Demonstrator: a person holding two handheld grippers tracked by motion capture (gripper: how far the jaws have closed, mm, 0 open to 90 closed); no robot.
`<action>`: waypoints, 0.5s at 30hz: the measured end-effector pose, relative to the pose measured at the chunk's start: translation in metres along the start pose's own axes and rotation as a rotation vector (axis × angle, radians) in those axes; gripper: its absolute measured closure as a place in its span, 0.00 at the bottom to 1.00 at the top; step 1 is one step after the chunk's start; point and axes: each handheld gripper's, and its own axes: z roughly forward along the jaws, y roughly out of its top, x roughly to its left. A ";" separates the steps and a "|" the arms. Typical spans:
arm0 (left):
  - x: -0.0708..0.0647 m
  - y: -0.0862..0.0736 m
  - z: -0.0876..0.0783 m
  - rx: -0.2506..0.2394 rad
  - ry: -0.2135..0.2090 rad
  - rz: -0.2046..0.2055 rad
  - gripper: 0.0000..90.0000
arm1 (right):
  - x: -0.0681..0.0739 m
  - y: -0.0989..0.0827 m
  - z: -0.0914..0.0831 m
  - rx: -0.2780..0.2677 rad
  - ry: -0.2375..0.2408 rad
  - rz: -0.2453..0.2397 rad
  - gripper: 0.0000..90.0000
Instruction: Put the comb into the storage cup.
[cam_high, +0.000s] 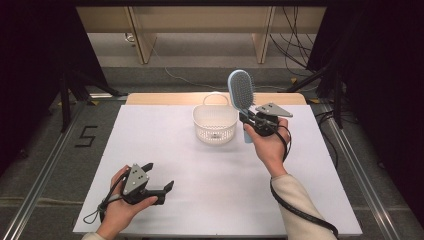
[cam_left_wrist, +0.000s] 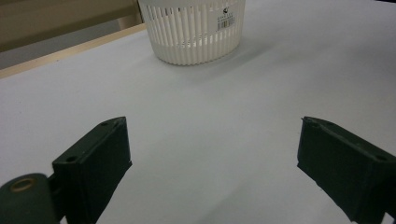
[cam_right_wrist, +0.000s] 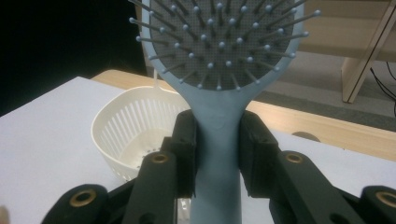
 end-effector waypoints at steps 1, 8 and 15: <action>0.000 0.000 0.000 0.000 0.000 0.000 0.10 | 0.000 0.000 0.001 -0.001 0.001 0.000 0.78; 0.000 0.000 0.000 -0.001 0.000 0.000 0.10 | 0.002 0.001 0.005 0.004 0.006 0.002 0.78; 0.000 0.000 0.000 -0.001 0.000 0.000 0.10 | 0.002 0.004 0.007 -0.001 0.003 0.000 0.78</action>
